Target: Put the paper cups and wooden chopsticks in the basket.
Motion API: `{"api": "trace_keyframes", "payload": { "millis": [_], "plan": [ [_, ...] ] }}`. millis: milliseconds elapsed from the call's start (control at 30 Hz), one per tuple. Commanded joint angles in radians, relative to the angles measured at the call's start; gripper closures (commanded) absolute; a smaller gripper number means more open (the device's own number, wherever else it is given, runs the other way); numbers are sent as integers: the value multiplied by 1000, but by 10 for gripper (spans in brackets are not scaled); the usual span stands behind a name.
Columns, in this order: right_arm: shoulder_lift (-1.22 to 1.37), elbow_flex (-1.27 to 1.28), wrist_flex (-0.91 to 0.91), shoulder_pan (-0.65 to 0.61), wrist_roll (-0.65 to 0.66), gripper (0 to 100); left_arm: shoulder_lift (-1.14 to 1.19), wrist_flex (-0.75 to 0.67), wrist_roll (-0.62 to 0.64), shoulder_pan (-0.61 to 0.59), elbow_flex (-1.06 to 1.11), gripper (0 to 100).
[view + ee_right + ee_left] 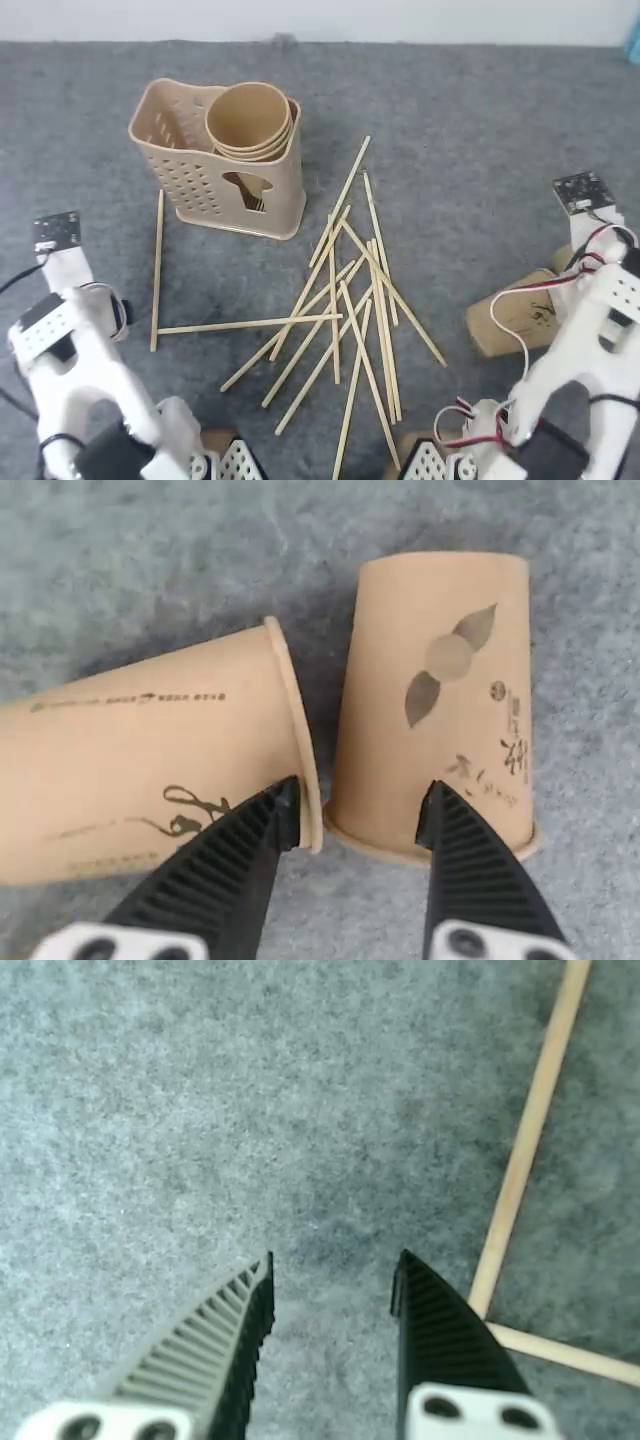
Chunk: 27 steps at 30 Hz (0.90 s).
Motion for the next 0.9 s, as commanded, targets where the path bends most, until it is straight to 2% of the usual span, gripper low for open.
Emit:
{"api": "trace_keyframes", "payload": {
  "millis": [0,167,300,367,500,867],
  "plan": [
    [104,-2,-24,4,15,790,-38,-18,-2,11,-4,813],
    [148,2,-12,-38,9,790,-38,-18,-2,17,-4,813],
    [133,-25,91,-82,8,792,-38,-18,0,38,-2,813],
    [107,-29,133,-105,8,829,-38,-18,0,40,-2,813],
    [44,-25,168,-150,8,965,-38,-18,0,40,-2,813],
    [82,14,163,-176,15,986,-38,-18,0,40,-2,813]
  ]
}}
